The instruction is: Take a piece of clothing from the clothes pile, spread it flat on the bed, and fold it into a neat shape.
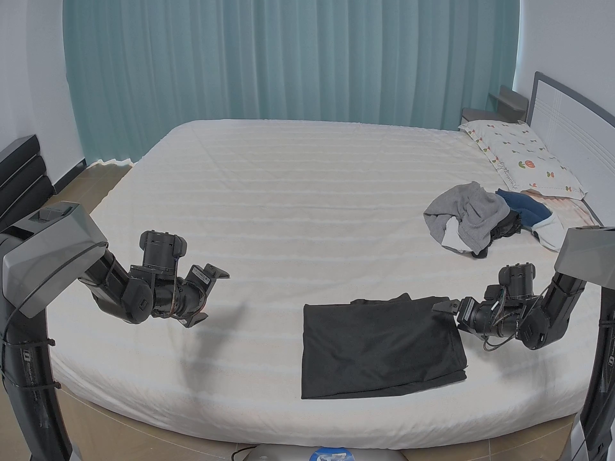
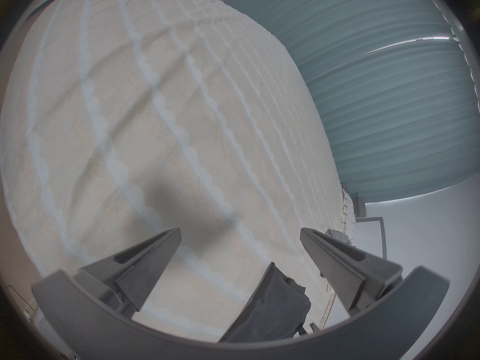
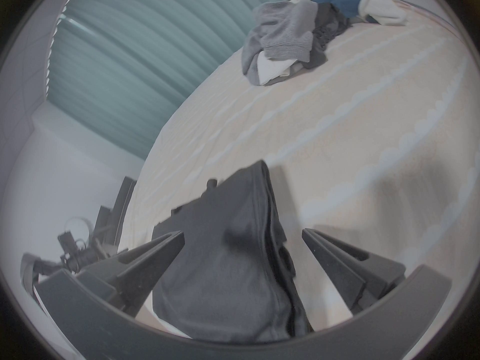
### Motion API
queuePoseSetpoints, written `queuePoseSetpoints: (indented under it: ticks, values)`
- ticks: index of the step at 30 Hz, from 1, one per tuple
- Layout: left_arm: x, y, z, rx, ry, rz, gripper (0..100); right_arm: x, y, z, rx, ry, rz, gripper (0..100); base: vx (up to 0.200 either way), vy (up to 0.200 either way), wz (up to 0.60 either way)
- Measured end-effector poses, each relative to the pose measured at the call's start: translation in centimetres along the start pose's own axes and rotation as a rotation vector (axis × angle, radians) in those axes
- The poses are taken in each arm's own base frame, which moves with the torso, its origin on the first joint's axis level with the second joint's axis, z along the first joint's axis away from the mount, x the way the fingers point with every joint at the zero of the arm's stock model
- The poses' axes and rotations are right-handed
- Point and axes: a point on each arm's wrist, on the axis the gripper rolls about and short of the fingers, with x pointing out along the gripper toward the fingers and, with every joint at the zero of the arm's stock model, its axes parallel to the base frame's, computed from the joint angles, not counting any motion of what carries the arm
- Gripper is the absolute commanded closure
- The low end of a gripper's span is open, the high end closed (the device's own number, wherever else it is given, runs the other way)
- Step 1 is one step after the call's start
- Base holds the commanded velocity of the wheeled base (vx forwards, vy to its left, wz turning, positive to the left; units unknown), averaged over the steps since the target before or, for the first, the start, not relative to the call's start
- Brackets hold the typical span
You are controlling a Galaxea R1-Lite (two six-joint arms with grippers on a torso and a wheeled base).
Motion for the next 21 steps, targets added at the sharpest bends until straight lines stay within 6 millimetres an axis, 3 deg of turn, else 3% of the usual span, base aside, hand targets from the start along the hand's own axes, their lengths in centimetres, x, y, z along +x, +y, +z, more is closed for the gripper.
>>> queuePoseSetpoints:
  ticks: [2, 11, 12, 21]
  values:
    - [0.0, 0.0, 0.0, 0.0, 0.0, 0.0, 0, -0.5, -0.2, -0.4, -0.026, 0.016, 0.011, 0, -0.2, 0.0, 0.0]
    - [0.0, 0.0, 0.0, 0.002, 0.001, 0.001, 0, -1.1, -0.4, -0.8, -0.04, 0.023, 0.008, 0, 0.0, 0.0, 0.0]
    - [0.0, 0.0, 0.0, 0.002, 0.0, 0.001, 0, -1.1, -0.4, -0.8, -0.042, 0.02, 0.01, 100, 0.0, 0.0, 0.0]
    - [0.0, 0.0, -0.1, 0.003, 0.001, 0.001, 0, -1.2, -0.8, -1.3, -0.081, 0.042, -0.008, 100, 0.0, 0.0, 0.0]
